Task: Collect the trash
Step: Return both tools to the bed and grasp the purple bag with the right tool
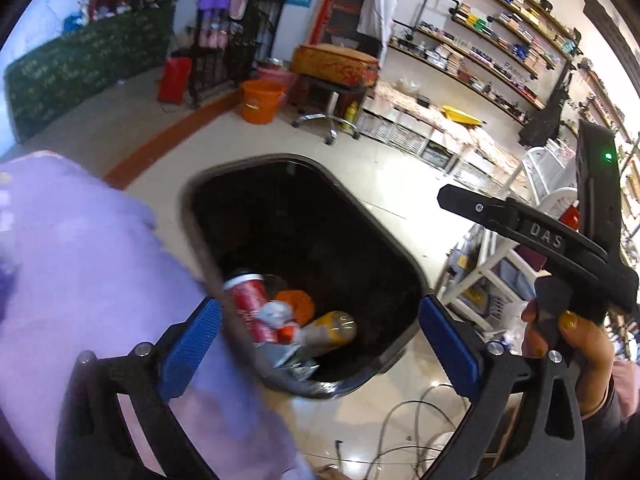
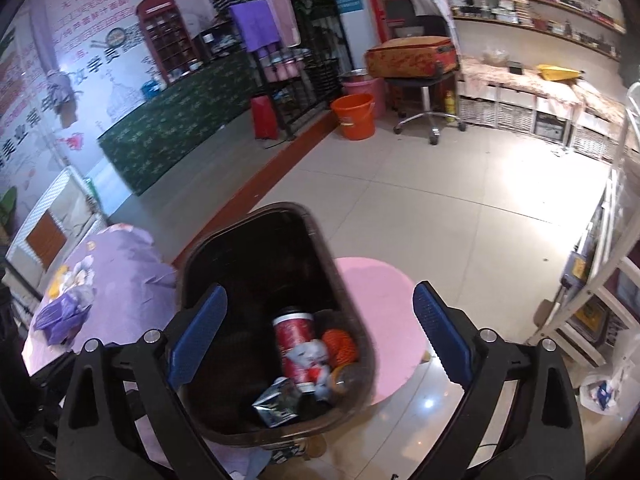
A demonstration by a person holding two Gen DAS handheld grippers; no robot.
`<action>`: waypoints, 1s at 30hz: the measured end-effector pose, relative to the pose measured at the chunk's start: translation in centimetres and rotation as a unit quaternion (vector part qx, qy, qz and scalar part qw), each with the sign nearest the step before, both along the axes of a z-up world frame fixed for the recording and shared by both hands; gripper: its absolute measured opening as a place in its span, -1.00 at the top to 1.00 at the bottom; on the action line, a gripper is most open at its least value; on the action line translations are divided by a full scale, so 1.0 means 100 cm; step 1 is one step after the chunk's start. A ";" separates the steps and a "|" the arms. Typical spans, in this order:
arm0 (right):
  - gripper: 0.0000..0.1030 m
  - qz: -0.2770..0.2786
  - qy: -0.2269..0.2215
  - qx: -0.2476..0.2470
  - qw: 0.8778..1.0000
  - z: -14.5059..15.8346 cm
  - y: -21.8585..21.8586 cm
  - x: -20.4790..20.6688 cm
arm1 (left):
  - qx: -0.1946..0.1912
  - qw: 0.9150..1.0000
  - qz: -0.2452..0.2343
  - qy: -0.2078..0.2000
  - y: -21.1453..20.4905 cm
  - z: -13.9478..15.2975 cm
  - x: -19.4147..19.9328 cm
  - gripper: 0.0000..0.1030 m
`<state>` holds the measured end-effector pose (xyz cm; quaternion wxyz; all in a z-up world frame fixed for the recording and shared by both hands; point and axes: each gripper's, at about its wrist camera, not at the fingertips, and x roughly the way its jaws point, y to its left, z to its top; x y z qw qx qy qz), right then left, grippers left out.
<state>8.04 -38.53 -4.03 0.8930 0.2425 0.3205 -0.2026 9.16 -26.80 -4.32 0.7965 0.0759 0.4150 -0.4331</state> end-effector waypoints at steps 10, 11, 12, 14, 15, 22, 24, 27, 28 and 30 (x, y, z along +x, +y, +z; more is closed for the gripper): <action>-0.80 0.154 0.000 -0.032 0.988 0.003 0.087 0.052 | 0.016 0.993 0.113 -0.020 0.088 0.002 0.010 -0.88; -0.80 0.173 -0.002 -0.034 0.984 0.004 0.097 0.058 | 0.022 0.992 0.125 -0.023 0.097 0.003 0.011 -0.88; -0.80 0.196 -0.005 -0.034 0.980 0.004 0.111 0.065 | 0.028 0.990 0.138 -0.025 0.106 0.002 0.012 -0.88; -0.80 0.238 -0.008 -0.038 0.971 0.006 0.138 0.077 | 0.038 0.984 0.172 -0.028 0.127 0.002 0.014 -0.88; -0.80 0.264 -0.010 -0.043 0.964 0.008 0.155 0.085 | 0.039 0.981 0.189 -0.029 0.139 0.003 0.016 -0.88; -0.80 0.412 -0.024 -0.132 0.901 0.024 0.262 0.130 | 0.049 0.957 0.283 -0.041 0.203 0.010 0.015 -0.88; -0.80 0.451 -0.023 -0.144 0.880 0.026 0.291 0.144 | 0.051 0.950 0.306 -0.038 0.219 0.009 0.017 -0.88; -0.80 0.490 -0.014 -0.175 0.854 0.025 0.330 0.167 | 0.047 0.942 0.333 -0.025 0.245 0.006 0.019 -0.88; -0.80 0.498 -0.010 -0.186 0.847 0.024 0.341 0.174 | 0.044 0.940 0.338 -0.024 0.255 0.004 0.018 -0.88; -0.78 0.507 -0.009 -0.209 0.836 0.023 0.358 0.186 | 0.044 0.936 0.348 -0.020 0.266 0.002 0.018 -0.88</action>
